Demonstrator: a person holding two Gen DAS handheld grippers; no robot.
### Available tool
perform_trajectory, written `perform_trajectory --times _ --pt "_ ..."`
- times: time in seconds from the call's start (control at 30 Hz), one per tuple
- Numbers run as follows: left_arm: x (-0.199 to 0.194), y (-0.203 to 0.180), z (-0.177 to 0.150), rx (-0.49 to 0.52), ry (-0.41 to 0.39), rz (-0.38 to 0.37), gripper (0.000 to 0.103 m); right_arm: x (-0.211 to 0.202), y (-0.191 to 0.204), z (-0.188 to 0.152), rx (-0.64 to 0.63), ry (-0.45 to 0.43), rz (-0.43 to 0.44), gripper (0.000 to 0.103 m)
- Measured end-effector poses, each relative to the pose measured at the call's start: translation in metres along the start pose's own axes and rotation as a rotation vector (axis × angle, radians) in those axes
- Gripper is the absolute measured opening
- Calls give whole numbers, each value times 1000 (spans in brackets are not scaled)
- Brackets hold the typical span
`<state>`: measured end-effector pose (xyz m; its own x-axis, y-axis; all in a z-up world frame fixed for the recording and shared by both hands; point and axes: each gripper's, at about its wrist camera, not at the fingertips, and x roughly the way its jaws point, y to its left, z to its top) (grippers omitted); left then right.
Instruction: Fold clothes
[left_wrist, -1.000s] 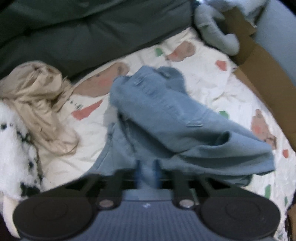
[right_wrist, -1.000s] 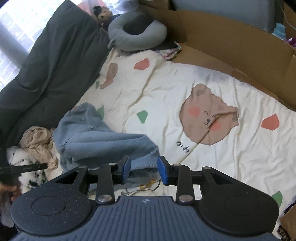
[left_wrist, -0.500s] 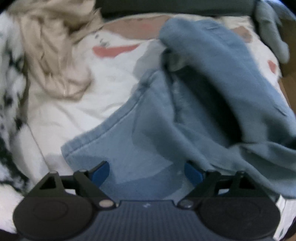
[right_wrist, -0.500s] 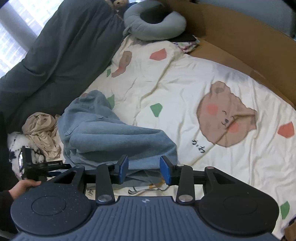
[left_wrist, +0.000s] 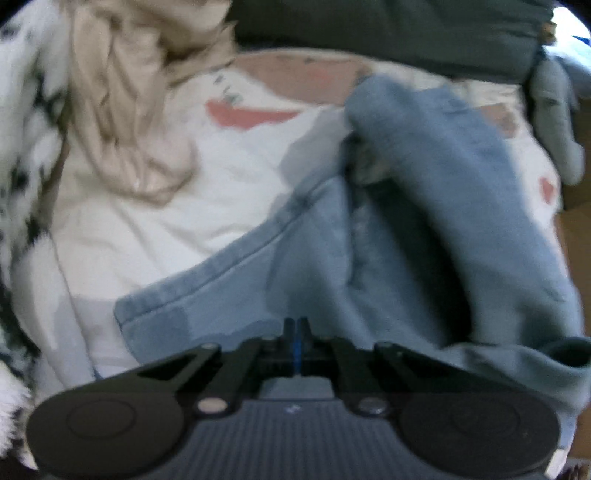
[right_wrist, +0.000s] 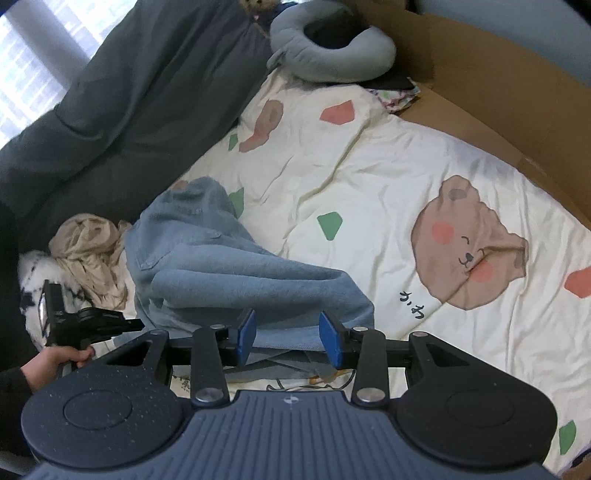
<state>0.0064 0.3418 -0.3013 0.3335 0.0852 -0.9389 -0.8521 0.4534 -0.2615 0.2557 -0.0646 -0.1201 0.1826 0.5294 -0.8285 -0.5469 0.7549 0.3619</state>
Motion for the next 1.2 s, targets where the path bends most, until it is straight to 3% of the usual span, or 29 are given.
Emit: perform_trajectory --times 0.13,0.27,0.3,0.37,0.4,0.47,0.6,0.67,0.8,0.93,1.03,1.1,1.17,1.2 --pt "-28 -10 4 27 -27 -19 0 -14 -3 -2 39 -25 -4 45" --pt "-31 -16 10 14 9 -25 3 -28 -1 -8 56 -44 -1 45" --pt "-28 -15 10 8 8 -17 11 -30 0 -10 48 -44 0 45" --pt "-25 -8 11 -2 -7 4 68 -35 2 -14 32 -44 1 45" --pt "-25 -5 11 -1 -25 6 75 -35 4 -15 13 -43 -2 45" --pt "-20 1 11 1 -42 0 76 -34 8 -15 -22 -39 4 45" --pt "5 19 13 -66 -5 16 79 -30 16 -8 -79 -31 39 45" --pt "16 28 13 -123 3 18 86 -26 18 -5 -81 -26 57 45" --pt "31 35 14 -234 -2 -45 86 -18 23 -1 -80 -5 78 45" --pt "31 23 14 -270 -70 -83 83 -16 26 2 -85 2 90 45" --pt "39 14 8 -267 -36 -118 80 -15 26 5 -76 -2 88 45" --pt "43 11 6 -255 -18 -119 62 -14 24 8 -59 -5 80 45" --pt "44 9 7 -254 -6 -114 33 -14 21 10 -41 -6 69 45" --pt "42 8 8 -265 -2 -112 30 -16 19 12 -33 -10 63 45"
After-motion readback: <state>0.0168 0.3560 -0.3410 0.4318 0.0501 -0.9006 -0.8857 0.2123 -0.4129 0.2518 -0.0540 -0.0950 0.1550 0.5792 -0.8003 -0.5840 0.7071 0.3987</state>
